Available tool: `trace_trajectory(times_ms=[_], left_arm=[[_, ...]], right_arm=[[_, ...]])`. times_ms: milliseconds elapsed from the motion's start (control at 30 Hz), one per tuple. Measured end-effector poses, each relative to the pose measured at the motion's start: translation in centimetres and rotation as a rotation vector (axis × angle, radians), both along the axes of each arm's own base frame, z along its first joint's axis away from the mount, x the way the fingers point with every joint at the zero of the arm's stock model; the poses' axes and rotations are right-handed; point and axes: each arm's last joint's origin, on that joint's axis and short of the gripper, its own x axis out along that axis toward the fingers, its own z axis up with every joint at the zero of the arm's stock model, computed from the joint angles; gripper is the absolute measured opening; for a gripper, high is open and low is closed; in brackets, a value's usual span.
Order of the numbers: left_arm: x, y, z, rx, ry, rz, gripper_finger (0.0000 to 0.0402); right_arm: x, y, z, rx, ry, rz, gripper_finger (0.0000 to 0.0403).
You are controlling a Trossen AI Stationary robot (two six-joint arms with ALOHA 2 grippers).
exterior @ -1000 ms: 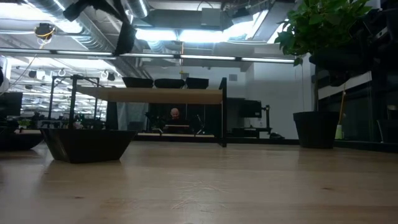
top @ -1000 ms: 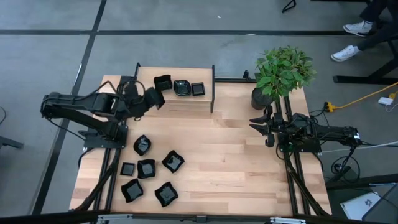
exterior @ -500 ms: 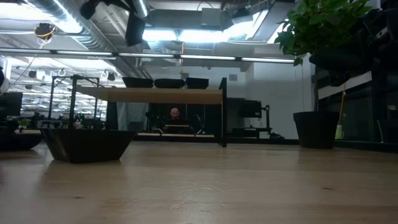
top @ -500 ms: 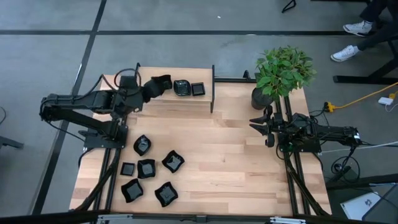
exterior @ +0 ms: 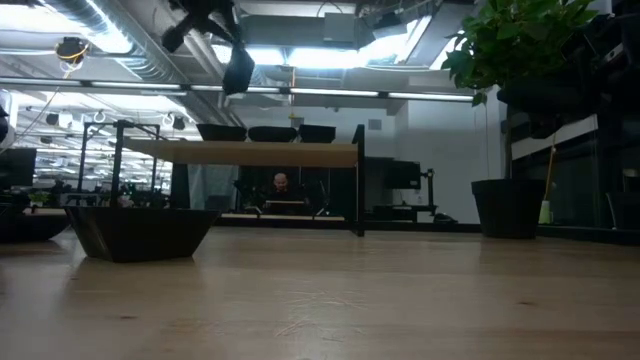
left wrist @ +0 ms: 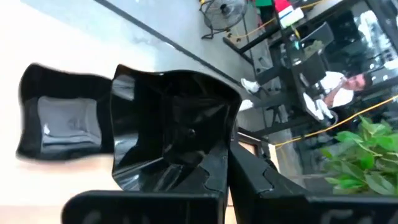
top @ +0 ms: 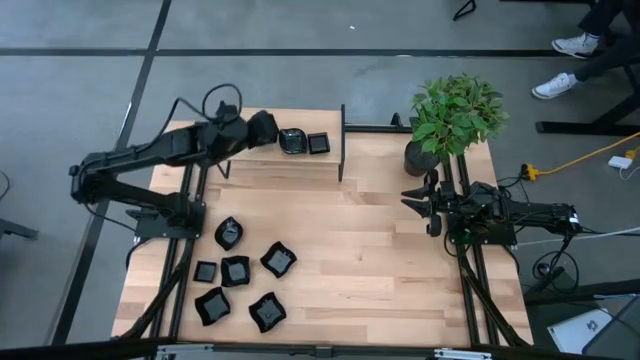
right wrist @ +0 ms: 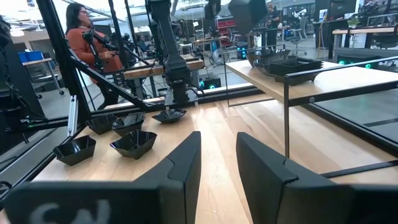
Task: Pick & Place Mini shaped plates
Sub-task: Stack the distorted square plate on top of the distorted square plates on the shelf
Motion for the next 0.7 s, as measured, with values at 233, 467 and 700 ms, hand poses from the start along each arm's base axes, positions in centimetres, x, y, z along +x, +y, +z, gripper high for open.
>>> trace_trajectory(times_ms=[233, 467, 700], left_arm=[[1.7, 2.0, 1.7, -0.024, 0.165, -0.012, 0.0002], [3.3, 3.1, 3.0, -0.104, 0.344, -0.011, 0.0002], [4.4, 3.9, 3.3, -0.147, 0.453, 0.003, 0.0002]], right_arm=[[0.0, 0.0, 0.0, -0.001, -0.001, 0.0, 0.0103], [0.0, 0.0, 0.0, 0.001, 0.0, 0.0, 0.0103], [0.0, 0.0, 0.0, 0.001, -0.001, 0.0, 0.0103]])
